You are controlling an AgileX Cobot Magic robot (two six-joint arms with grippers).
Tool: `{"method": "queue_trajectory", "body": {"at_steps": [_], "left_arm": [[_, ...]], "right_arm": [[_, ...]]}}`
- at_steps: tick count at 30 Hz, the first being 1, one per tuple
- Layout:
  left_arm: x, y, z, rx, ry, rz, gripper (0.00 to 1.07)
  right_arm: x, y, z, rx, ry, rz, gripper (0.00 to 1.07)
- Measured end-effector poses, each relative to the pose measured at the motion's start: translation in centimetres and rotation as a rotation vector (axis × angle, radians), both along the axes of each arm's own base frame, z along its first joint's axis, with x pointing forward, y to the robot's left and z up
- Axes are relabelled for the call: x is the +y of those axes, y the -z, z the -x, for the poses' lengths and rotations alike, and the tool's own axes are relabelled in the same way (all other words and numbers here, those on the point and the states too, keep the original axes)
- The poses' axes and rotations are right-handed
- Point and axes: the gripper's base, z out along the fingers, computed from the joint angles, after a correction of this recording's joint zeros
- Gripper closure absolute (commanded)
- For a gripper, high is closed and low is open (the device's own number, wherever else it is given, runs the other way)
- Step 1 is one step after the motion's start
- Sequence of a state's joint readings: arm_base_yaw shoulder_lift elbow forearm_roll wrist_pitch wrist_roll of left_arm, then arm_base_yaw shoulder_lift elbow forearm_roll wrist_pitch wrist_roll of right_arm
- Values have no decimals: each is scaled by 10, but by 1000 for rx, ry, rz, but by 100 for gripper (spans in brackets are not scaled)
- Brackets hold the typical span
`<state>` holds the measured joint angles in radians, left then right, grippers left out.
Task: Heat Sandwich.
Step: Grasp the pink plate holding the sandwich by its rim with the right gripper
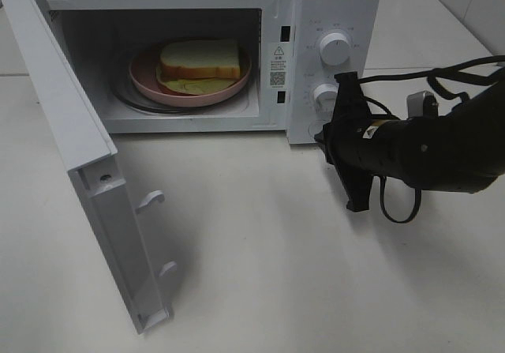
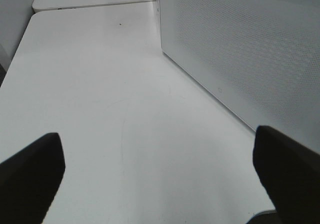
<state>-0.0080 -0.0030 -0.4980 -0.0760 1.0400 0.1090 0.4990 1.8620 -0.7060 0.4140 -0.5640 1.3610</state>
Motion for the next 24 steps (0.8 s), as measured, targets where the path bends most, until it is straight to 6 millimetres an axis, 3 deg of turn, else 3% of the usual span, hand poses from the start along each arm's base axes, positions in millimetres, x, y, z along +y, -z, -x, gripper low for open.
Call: {"method": "queue_trajectory", "body": {"at_steps": [10,14,24], "left_arm": [[0,0,0,0,0,0,9],[0,0,0,0,0,0,9],[0,0,0,0,0,0,9]], "right_arm": [[-2,-28,20,-4,-155,77,102],[-3,-48,30,-23,-296,178,102],[-8,-66,51,1,-586,445,101]]}}
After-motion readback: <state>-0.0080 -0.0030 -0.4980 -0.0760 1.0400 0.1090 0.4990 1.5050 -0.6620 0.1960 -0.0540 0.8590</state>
